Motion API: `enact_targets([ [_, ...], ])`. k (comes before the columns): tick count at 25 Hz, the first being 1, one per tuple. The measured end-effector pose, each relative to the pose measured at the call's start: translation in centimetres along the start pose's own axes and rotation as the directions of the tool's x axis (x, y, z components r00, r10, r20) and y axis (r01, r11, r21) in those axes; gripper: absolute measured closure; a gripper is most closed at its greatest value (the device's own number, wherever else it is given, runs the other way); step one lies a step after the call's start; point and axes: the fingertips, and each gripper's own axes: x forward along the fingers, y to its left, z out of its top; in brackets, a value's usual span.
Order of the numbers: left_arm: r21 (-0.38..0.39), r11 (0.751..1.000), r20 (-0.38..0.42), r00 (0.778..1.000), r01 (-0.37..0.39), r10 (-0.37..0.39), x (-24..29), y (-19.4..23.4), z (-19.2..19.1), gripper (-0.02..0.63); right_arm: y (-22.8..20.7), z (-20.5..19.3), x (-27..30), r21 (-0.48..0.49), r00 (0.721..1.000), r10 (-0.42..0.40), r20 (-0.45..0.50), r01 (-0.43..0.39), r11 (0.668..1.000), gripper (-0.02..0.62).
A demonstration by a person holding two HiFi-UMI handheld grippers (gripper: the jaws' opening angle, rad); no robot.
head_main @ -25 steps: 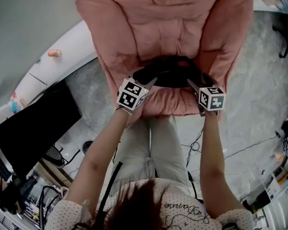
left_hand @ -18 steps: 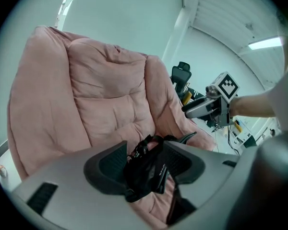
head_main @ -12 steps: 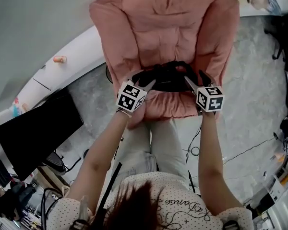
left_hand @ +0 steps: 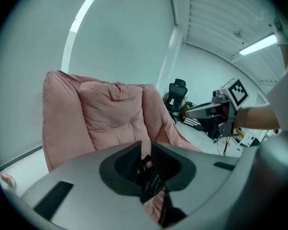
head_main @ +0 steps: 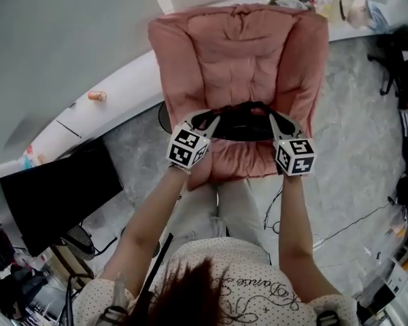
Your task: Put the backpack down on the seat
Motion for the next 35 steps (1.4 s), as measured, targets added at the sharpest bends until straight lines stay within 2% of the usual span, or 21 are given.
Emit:
enact_targets([
  [5, 0.015, 1.0, 0.058, 0.998, 0.007, -0.008, -2.3, -0.2, 2.4, 0.583, 1.4, 2.5, -1.4, -0.026, 0.998, -0.014, 0.054, 0.015, 1.0, 0.583],
  [9, 0.02, 1.0, 0.094, 0.996, 0.006, -0.008, -4.6, -1.0, 3.7, 0.589, 2.7, 3.6, -3.2, -0.036, 0.997, -0.025, 0.079, 0.028, 0.999, 0.583],
  [19, 0.07, 0.997, 0.215, 0.976, -0.028, 0.012, -9.3, -1.5, 8.2, 0.598, 5.8, 9.0, -8.0, -0.078, 0.974, -0.042, 0.224, 0.061, 0.995, 0.583],
  [26, 0.087, 0.993, 0.335, 0.941, -0.078, 0.045, -13.2, -1.7, 13.1, 0.6, 7.8, 14.3, -11.4, -0.11, 0.943, -0.021, 0.332, 0.061, 0.992, 0.584],
  [31, 0.131, 0.984, 0.421, 0.905, -0.121, 0.055, -15.9, -1.9, 16.8, 0.6, 9.1, 19.1, -14.4, -0.136, 0.898, -0.005, 0.44, 0.072, 0.988, 0.584],
  [35, 0.13, 0.981, 0.474, 0.878, -0.143, 0.066, -17.8, -1.9, 19.1, 0.6, 9.7, 21.3, -15.8, -0.152, 0.873, -0.008, 0.488, 0.094, 0.984, 0.586],
])
